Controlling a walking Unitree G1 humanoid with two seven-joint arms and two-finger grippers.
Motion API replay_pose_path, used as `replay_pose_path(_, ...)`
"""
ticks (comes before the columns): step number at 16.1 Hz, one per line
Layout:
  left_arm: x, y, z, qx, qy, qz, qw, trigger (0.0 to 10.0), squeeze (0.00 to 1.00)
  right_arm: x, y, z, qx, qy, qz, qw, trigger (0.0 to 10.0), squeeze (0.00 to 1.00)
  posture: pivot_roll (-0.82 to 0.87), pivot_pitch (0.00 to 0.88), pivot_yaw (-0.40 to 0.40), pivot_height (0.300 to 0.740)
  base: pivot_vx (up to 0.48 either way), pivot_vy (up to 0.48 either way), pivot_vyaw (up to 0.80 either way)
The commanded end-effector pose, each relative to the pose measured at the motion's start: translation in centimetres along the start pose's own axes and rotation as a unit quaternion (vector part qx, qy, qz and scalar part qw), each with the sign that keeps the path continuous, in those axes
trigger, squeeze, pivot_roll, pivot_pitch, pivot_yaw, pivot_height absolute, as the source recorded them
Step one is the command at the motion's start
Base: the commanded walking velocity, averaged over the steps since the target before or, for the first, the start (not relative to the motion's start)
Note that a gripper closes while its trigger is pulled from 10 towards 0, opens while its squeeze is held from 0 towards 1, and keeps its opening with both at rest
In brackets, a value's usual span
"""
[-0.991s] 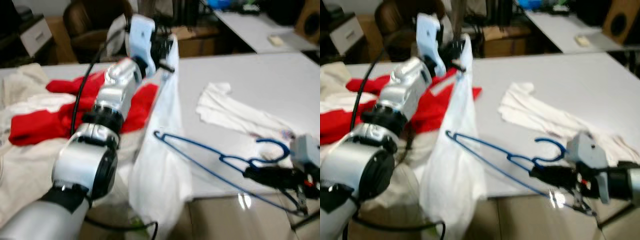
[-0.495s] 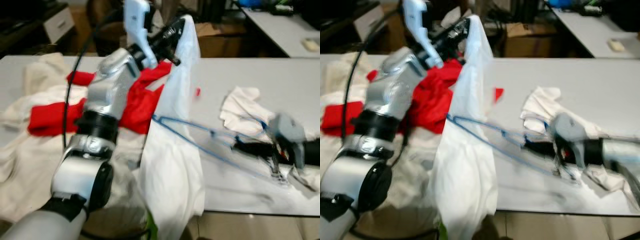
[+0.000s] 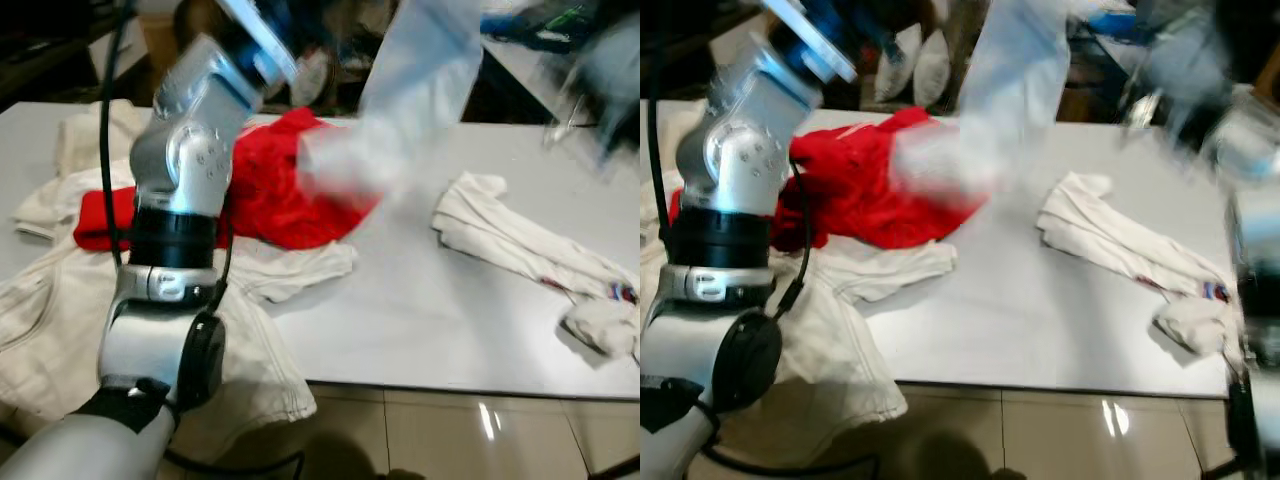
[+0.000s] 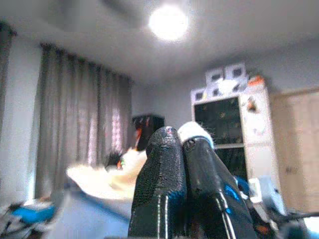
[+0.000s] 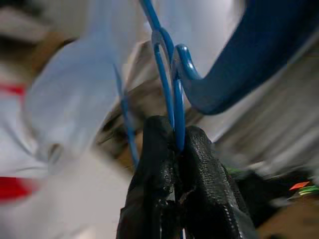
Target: Hang hanger
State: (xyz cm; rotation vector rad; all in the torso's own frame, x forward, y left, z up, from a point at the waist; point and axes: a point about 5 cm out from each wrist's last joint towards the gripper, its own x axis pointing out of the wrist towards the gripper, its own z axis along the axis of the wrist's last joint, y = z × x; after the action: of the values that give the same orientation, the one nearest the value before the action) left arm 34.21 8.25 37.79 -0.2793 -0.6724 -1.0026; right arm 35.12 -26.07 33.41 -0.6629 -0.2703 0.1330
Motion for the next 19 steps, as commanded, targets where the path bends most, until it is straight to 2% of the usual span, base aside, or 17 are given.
replay_pose_path(1, 0.2, 0.1, 1.7, 0.006, -0.037, 0.006, 0.999, 10.0, 0.0, 0.4, -1.2, 0.4, 0.017, -0.026, -0.024, 0.999, 10.0, 0.0, -0.23, 0.0, 0.022, 0.74, 0.0, 0.0, 0.0)
replay_pose_path(2, 0.1, 0.3, 1.6, 0.011, -0.028, 0.018, 0.999, 10.0, 0.0, 0.6, 0.5, -0.3, 0.032, -0.023, 0.047, 0.998, 10.0, 0.0, -0.23, 0.0, 0.024, 0.74, 0.0, 0.0, 0.0)
replay_pose_path(3, -0.1, 0.6, 1.1, 0.01, -0.014, 0.031, 0.999, 10.0, 0.0, 0.2, 2.4, -1.3, 0.012, -0.014, 0.116, 0.993, 10.0, 0.0, -0.23, 0.0, 0.025, 0.74, 0.0, 0.0, 0.0)
replay_pose_path(4, -0.3, 1.1, -0.2, 0.012, 0.014, 0.062, 0.998, 10.0, 0.0, -0.7, 4.9, -2.7, -0.002, 0.003, 0.186, 0.983, 10.0, 0.0, -0.23, 0.0, 0.027, 0.74, 0.0, 0.0, 0.0)
replay_pose_path(5, -0.6, 1.4, -1.7, 0.006, 0.038, 0.094, 0.995, 10.0, 0.0, -1.6, 6.8, -3.9, 0.0, 0.012, 0.23, 0.973, 10.0, 0.0, -0.23, 0.0, 0.028, 0.74, 0.0, 0.0, 0.0)
replay_pose_path(6, -1.5, 1.8, -4.8, 0.014, 0.097, 0.147, 0.984, 10.0, 0.0, -3.1, 9.0, -5.7, 0.018, 0.033, 0.285, 0.958, 10.0, 0.0, -0.23, 0.0, 0.034, 0.74, 0.0, 0.0, 0.0)
replay_pose_path(8, -4.7, 2.1, -10.9, 0.057, 0.219, 0.216, 0.95, 10.0, 0.0, -6.3, 12.0, -8.3, 0.06, 0.062, 0.342, 0.936, 10.0, 0.0, -0.23, 0.0, 0.033, 0.74, 0.0, 0.0, 0.0)
replay_pose_path(9, -6.9, 2.3, -13.4, 0.073, 0.275, 0.256, 0.924, 10.0, 0.0, -8.4, 13.1, -9.2, 0.076, 0.073, 0.362, 0.926, 10.0, 0.0, -0.24, 0.0, 0.045, 0.74, 0.0, 0.0, 0.0)
replay_pose_path(10, -7.7, 2.6, -14.0, 0.082, 0.291, 0.27, 0.914, 10.0, 0.0, -9.4, 13.4, -9.4, 0.08, 0.079, 0.368, 0.923, 10.0, 0.0, -0.24, 0.0, 0.048, 0.74, 0.0, 0.0, 0.0)
replay_pose_path(11, -8.1, 2.9, -14.1, 0.088, 0.297, 0.279, 0.909, 10.0, 0.0, -9.9, 13.5, -9.5, 0.084, 0.084, 0.37, 0.921, 10.0, 0.0, -0.24, 0.0, 0.058, 0.74, 0.0, 0.0, 0.0)
replay_pose_path(12, -8.5, 3.4, -14.2, 0.097, 0.299, 0.292, 0.903, 10.0, 0.0, -10.7, 13.4, -9.6, 0.091, 0.089, 0.367, 0.922, 10.0, 0.0, -0.24, 0.0, 0.058, 0.74, 0.0, 0.0, 0.0)
replay_pose_path(13, -8.3, 3.8, -13.8, 0.095, 0.291, 0.298, 0.904, 10.0, 0.0, -11.1, 13.1, -9.6, 0.098, 0.094, 0.357, 0.924, 10.0, 0.0, -0.25, 0.0, 0.07, 0.74, 0.0, 0.0, 0.0)
replay_pose_path(14, -7.6, 4.0, -13.4, 0.094, 0.279, 0.295, 0.909, 10.0, 0.0, -11.4, 12.9, -9.8, 0.1, 0.101, 0.347, 0.927, 10.0, 0.0, -0.25, 0.0, 0.07, 0.74, 0.0, 0.0, 0.0)
replay_pose_path(16, -5.0, 4.4, -11.9, 0.097, 0.248, 0.275, 0.924, 10.0, 0.0, -11.6, 12.6, -9.9, 0.097, 0.107, 0.328, 0.933, 10.0, 0.0, -0.25, 0.0, 0.067, 0.74, 0.0, 0.0, 0.0)
replay_pose_path(17, -2.9, 4.9, -9.6, 0.131, 0.203, 0.274, 0.931, 10.0, 0.0, -11.2, 12.4, -9.7, 0.091, 0.104, 0.315, 0.939, 10.0, 0.0, -0.24, 0.0, 0.062, 0.74, 0.0, 0.0, 0.0)
replay_pose_path(18, 0.4, 5.9, -3.2, 0.168, 0.053, 0.307, 0.935, 10.0, 0.0, -10.5, 11.9, -9.2, 0.091, 0.093, 0.293, 0.947, 10.0, 0.0, -0.24, 0.0, 0.063, 0.74, 0.0, 0.0, 0.0)
replay_pose_path(19, 1.2, 6.0, -0.8, 0.171, 0.005, 0.305, 0.937, 10.0, 0.0, -10.4, 11.8, -9.0, 0.094, 0.089, 0.29, 0.948, 10.0, 0.0, -0.24, 0.0, 0.067, 0.74, 0.0, 0.0, 0.0)
